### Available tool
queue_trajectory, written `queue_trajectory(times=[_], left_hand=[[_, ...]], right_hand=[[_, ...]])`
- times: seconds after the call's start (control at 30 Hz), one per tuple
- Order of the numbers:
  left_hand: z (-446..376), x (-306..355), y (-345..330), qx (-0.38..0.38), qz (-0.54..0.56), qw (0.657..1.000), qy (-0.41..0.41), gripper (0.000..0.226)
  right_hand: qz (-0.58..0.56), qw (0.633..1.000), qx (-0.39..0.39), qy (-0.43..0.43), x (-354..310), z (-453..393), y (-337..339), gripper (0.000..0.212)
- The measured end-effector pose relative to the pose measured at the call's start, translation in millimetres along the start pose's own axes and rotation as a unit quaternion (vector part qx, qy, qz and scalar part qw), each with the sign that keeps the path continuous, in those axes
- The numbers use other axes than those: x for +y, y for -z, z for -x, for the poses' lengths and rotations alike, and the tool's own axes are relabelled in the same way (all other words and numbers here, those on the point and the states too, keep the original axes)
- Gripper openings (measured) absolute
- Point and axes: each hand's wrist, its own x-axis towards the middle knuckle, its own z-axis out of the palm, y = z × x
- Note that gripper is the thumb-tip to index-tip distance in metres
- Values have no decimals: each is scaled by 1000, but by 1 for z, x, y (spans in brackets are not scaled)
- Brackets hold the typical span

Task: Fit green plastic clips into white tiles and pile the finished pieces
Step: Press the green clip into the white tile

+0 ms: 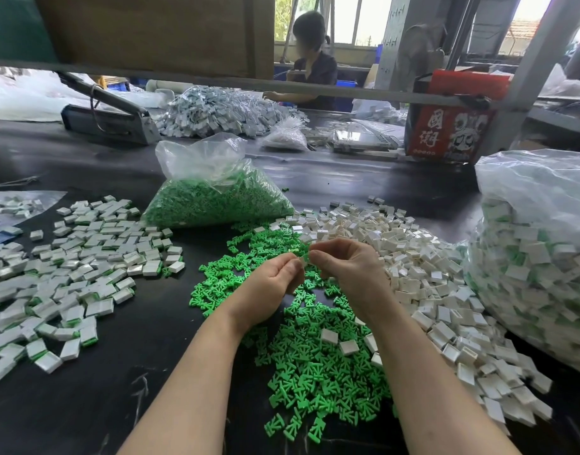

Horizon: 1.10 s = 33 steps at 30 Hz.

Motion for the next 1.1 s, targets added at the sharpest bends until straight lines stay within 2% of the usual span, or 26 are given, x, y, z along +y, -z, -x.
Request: queue_trajectory(times=[0.2,0.37,0.47,0.53,0.6,0.73,0.97,1.1], left_hand=[[0,0,0,6,-3,1000,-24,35],[1,1,0,13,11,1000,-24,34],[1,3,0,10,-2,1000,-26,29],[2,6,0,13,-20,999,-23,26],[1,6,0,19,-49,999,-16,26],[-2,2,-1,19,-122,992,-4,27],[-6,-1,-7,29,-161,986,-3,28],[-5,0,-8,36,-190,981,-7,31]], right_hand=[[12,1000,-7,15,1,1,-1,8],[25,1000,-4,9,2,1,-3,11],[142,988,-54,4,3,0,-6,13],[254,964,-78,18,4,-1,-11,21],[311,946,-84,26,4,-2,-14,26],[328,939,-98,23,6,0,-15,33],[415,905,-83,36,14,4,-23,48],[433,898,-72,41,18,5,-25,48]])
